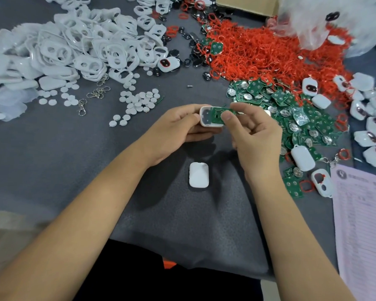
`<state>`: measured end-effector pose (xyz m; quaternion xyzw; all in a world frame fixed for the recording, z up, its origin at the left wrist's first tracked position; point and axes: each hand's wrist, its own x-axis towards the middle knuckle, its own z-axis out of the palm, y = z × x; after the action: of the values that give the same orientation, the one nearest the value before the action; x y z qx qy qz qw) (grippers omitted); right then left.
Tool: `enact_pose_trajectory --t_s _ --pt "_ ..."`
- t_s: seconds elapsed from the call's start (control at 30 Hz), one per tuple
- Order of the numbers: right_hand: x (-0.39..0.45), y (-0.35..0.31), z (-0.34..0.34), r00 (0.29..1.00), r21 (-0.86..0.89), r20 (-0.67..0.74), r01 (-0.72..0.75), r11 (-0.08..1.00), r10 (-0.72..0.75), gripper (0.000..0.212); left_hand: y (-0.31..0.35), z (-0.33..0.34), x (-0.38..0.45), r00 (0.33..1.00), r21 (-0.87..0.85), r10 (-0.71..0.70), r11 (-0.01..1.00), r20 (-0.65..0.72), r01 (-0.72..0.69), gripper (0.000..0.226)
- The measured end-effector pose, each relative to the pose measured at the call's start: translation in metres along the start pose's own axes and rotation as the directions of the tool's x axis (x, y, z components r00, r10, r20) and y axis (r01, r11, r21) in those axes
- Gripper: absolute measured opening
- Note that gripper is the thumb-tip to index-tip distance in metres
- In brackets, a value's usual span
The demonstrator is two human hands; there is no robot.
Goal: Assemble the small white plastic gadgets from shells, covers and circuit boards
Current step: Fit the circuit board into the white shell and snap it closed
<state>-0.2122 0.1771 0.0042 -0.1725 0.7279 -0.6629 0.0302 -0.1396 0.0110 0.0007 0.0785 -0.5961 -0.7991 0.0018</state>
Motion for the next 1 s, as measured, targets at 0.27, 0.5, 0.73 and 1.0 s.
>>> enact_pose_trajectory --t_s 0.27,0.5,0.73,1.0 --pt "-0.0007 -0.0008 0.0018 0.999 -0.102 0.018 0.052 0.993 -0.051 0.012 -0.0051 -0.0036 0.0028 0.999 0.022 0.013 1.0 0.035 -0.014 0.037" --pt "-0.0012 -0.0012 0.0029 0.999 -0.103 0.019 0.036 0.994 -0.035 0.012 -0.0047 -0.0034 0.0024 0.999 0.021 0.017 1.0 0.034 -0.017 0.035" --pt "-0.0008 -0.0005 0.0029 0.999 -0.084 0.021 0.04 0.996 -0.038 0.013 -0.0018 -0.003 0.0009 0.999 0.042 0.014 0.999 0.031 -0.015 0.036" --pt "0.0037 0.0028 -0.003 0.995 0.101 -0.038 -0.085 0.991 0.09 0.015 0.0013 0.0004 -0.0028 0.972 0.219 0.12 0.973 -0.203 -0.074 0.021"
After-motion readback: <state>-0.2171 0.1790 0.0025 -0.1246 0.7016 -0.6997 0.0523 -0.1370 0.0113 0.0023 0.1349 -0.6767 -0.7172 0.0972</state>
